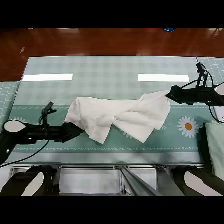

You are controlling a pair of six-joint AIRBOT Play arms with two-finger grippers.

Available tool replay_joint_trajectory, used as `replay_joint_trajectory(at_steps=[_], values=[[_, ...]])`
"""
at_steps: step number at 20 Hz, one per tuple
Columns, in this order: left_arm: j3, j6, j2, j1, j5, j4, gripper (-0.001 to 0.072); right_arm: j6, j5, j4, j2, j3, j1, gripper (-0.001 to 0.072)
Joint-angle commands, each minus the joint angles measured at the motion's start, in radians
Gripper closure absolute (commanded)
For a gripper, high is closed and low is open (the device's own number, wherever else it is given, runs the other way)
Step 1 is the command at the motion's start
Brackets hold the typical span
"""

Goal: Fold the shirts.

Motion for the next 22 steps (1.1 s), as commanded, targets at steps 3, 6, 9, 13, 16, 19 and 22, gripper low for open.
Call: replay_joint_trajectory(at_steps=[3, 6, 9, 13, 16, 19, 22], values=[[-0.016, 0.179, -0.187, -0.247, 0.224, -0.282, 0.02, 0.001, 0.008, 0.002, 0.0, 0.0, 0.0, 0.0684], [-0.012, 0.18, -0.295, -0.292, 0.341, -0.332, 0.02, 0.001, 0.01, 0.002, 0.0, 0.0, 0.0, 0.0684], [0.04, 0.193, -0.331, -0.292, 0.385, -0.335, 0.0402, 0.001, 0.014, 0.002, 0.0, 0.0, 0.0, 0.0684], [0.252, 0.225, -0.326, -0.269, 0.256, -0.343, 0.0682, -0.005, 0.033, 0.016, 0.013, 0.017, 0.0, 0.0685], [0.496, 0.216, -0.29, -0.186, 0.14, -0.343, 0.0682, -0.01, 0.064, -0.002, 0.069, 0.16, 0.0, 0.0685], [0.803, 0.156, -0.253, -0.039, 0.063, -0.342, 0.0682, 0.014, 0.118, -0.011, 0.117, 0.417, 0.0, 0.0685], [1.127, 0.083, -0.247, 0.123, -0.053, -0.342, 0.0682, 0.036, 0.224, -0.012, 0.153, 0.711, 0.0, 0.0685]])
